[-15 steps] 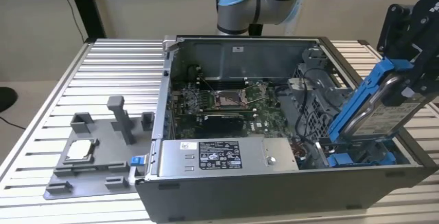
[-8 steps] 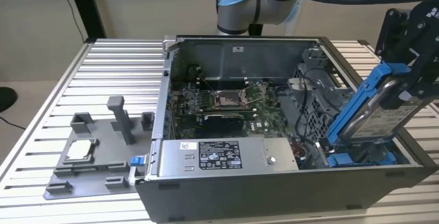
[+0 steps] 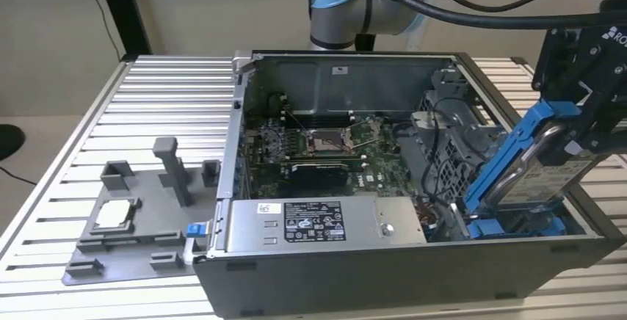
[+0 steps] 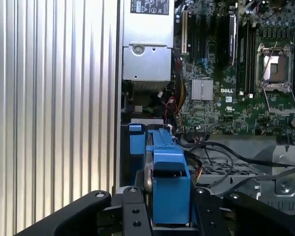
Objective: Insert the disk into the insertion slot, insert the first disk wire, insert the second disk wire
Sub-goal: 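Insert the disk into the insertion slot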
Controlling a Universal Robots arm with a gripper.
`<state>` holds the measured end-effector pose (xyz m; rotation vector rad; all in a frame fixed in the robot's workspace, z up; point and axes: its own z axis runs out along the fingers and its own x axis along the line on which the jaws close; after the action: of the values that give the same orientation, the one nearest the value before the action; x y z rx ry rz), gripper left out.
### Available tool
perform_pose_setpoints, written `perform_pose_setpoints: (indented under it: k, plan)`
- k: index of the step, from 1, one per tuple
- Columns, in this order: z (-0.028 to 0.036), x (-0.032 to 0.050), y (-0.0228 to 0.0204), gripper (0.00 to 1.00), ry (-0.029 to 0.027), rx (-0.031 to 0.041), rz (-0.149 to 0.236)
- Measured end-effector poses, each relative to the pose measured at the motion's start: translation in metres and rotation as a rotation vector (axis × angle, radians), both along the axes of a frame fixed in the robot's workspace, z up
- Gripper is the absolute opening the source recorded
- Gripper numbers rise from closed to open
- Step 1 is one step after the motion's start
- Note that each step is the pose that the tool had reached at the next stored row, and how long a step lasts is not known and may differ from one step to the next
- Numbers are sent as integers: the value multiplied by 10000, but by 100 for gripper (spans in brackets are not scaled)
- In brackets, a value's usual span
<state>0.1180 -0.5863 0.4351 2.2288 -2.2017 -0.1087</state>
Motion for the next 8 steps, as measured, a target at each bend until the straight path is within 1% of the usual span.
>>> perform_pose_setpoints:
  k: [3, 5, 8]
  plan:
    - [-33, -1, -6, 0, 3, -2, -32]
    - [-42, -12, -6, 0, 2, 1, -47]
    - [-43, -36, -7, 0, 3, 42, -52]
